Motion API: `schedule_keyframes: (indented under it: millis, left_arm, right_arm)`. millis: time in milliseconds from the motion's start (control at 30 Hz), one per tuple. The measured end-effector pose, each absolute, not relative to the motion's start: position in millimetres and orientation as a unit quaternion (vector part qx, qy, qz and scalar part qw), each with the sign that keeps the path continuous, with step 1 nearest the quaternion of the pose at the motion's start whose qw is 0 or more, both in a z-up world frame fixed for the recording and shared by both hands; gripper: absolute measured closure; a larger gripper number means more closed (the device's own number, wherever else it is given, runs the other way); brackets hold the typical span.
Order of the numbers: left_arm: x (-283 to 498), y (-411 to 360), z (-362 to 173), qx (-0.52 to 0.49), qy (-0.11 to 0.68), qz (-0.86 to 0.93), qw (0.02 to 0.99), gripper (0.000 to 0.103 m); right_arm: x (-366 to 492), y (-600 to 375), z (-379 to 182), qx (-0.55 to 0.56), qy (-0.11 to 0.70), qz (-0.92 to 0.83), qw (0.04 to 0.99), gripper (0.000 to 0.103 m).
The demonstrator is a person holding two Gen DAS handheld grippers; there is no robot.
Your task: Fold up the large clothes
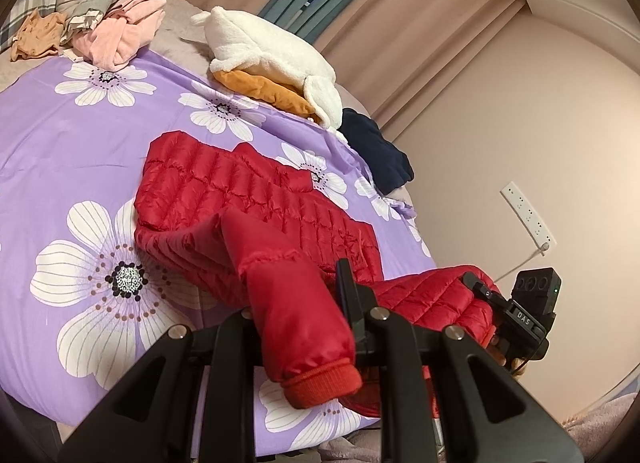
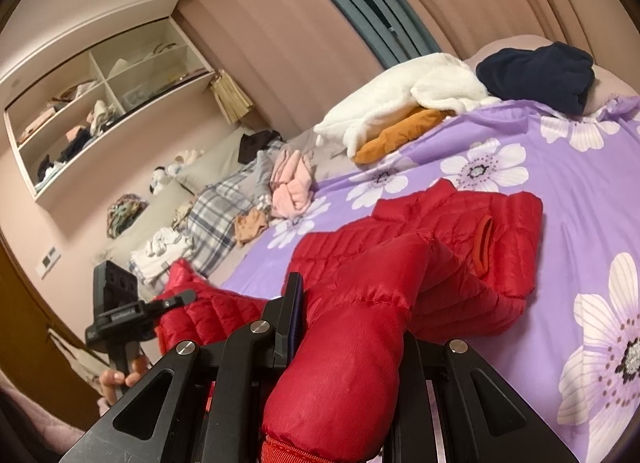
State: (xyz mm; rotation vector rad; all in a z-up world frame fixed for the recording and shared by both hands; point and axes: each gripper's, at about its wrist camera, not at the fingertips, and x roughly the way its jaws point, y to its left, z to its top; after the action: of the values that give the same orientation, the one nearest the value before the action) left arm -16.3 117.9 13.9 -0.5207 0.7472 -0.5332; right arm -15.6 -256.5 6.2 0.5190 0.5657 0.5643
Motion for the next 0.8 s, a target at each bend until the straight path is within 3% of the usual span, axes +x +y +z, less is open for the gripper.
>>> schedule_keyframes:
  millis: [800]
  left_arm:
    - [16, 117, 11, -0.245, 0.364, -0.245, 0.865, 0.085]
  right_arm:
    - [9, -263, -1, 0.266, 0.278, 0.254, 0.887, 0.082]
